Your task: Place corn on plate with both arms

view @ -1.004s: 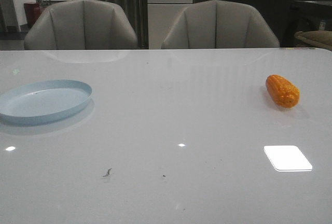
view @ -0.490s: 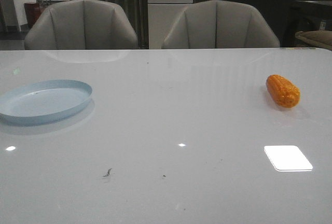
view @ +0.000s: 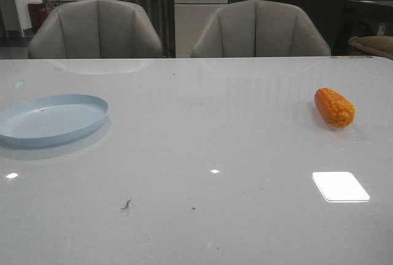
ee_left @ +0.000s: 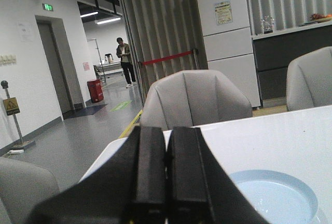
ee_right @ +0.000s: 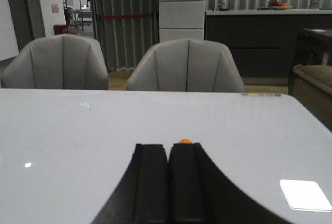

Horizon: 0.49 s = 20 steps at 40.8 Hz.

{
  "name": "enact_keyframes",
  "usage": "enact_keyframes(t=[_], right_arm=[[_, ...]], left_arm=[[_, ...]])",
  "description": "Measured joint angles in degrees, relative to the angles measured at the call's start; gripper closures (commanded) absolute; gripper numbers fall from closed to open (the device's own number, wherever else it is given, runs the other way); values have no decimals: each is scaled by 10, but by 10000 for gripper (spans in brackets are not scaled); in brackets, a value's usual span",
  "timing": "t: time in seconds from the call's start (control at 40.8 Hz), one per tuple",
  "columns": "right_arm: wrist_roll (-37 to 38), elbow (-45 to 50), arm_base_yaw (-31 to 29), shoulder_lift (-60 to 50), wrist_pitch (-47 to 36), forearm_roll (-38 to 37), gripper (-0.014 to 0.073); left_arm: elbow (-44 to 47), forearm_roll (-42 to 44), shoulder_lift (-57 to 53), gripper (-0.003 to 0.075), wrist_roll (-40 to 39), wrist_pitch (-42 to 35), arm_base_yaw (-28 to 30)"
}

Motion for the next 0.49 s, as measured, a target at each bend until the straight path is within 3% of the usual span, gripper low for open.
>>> enact_keyframes(t=[0.196, 0.367, 0.441, 0.49], right_arm=[[0, -156, 0, 195, -27, -17, 567], [0, -187, 0, 375, -115, -18, 567], [0, -187, 0, 436, -123, -18, 534], [0, -187, 0, 474, -123, -18, 433]], left_arm=[[-142, 4, 163, 626, 0, 18, 0], [-183, 0, 322, 614, 0, -16, 0], [-184, -22, 388, 526, 0, -17, 0], [-184, -35, 426, 414, 0, -17, 0]])
